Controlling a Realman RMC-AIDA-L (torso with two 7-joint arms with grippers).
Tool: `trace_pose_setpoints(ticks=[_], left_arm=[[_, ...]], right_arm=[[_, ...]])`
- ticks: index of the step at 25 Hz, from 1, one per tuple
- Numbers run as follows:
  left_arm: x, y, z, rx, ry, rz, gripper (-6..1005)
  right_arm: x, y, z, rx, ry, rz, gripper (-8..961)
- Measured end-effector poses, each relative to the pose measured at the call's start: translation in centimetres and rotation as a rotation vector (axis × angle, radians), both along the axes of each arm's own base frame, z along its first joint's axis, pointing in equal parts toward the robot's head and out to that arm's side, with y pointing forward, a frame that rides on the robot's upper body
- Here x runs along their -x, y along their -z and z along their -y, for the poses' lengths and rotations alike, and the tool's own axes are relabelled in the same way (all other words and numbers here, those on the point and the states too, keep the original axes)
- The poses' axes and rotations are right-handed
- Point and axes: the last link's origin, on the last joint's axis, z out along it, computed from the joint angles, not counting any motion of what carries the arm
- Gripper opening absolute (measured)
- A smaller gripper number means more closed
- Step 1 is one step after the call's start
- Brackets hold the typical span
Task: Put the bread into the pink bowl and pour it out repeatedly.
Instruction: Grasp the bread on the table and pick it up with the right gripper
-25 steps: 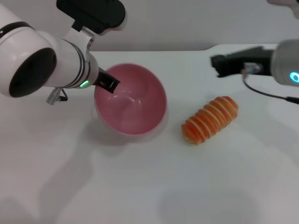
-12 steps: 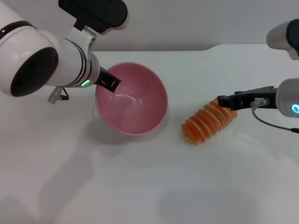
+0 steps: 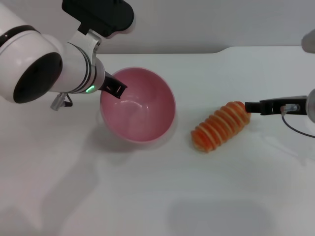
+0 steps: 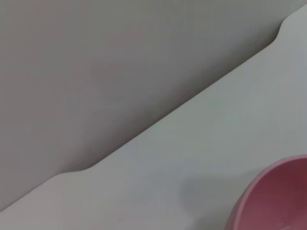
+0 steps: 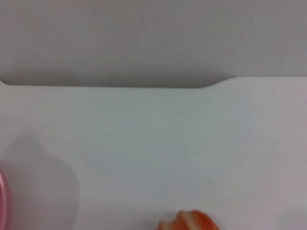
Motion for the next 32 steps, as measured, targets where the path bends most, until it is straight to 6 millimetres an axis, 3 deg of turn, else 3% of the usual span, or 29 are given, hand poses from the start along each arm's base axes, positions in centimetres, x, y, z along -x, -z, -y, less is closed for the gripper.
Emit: trace_pose_setpoints(ticks=[1, 13, 32], left_arm=[[-0.1, 0.0, 0.0, -0.001, 0.003, 0.002, 47], [-0.4, 0.1, -0.1, 0.000, 0.013, 0.001, 47], [-0.3, 0.1, -0.1, 0.002, 0.013, -0.001, 47]], right_arm=[[-0.1, 0.2, -0.1, 0.003, 0.003, 0.001, 683], [0.2, 2.1, -2.0, 0.032, -0.011, 0.004, 688], [-0.4, 5.2, -2.9, 0.099, -0.006, -0.006, 686]])
